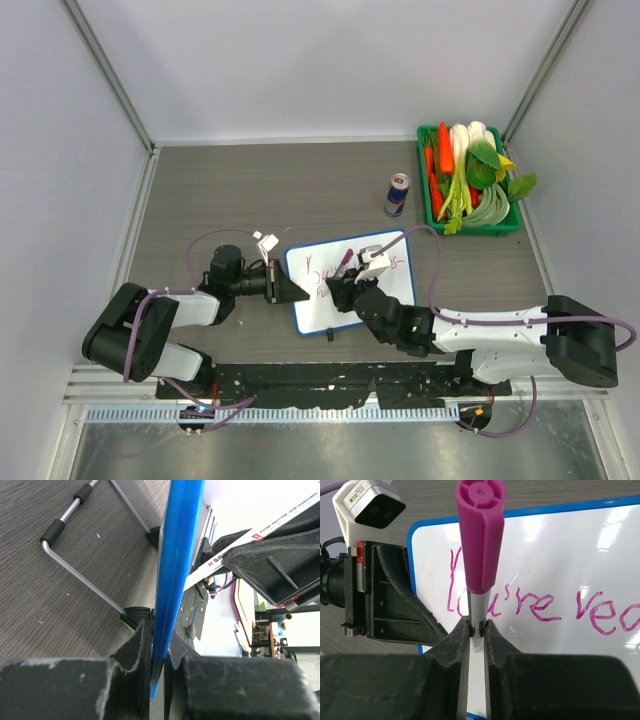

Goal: Write a sentence on the whiteboard

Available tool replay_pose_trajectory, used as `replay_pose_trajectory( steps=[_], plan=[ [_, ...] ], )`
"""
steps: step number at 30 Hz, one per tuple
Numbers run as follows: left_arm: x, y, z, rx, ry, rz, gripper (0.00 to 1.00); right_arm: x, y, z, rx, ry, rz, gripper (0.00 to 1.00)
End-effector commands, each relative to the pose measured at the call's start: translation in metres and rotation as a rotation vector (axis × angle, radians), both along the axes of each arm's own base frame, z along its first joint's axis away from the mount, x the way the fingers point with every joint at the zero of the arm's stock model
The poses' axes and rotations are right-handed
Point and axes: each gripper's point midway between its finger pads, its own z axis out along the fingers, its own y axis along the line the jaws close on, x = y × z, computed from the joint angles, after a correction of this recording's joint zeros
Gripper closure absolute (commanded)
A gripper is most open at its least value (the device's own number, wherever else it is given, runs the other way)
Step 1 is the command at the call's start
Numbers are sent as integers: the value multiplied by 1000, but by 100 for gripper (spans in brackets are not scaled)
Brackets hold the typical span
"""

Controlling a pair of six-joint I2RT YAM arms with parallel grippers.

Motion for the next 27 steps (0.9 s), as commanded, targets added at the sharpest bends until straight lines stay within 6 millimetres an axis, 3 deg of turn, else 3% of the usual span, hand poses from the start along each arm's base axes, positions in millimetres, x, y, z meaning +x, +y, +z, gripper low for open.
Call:
replay_pose_trajectory(
  steps=[1, 12, 27],
  plan=[
    [4, 6, -21, 67, 67, 63, 100, -1, -4, 6, 33, 2, -15, 98],
    [4, 5, -21, 68, 69, 63, 100, 4, -6, 50, 124, -72, -32, 99],
    [4, 6, -21, 68, 70, 64, 100, 11, -2, 21, 76, -38, -51, 99]
  ],
)
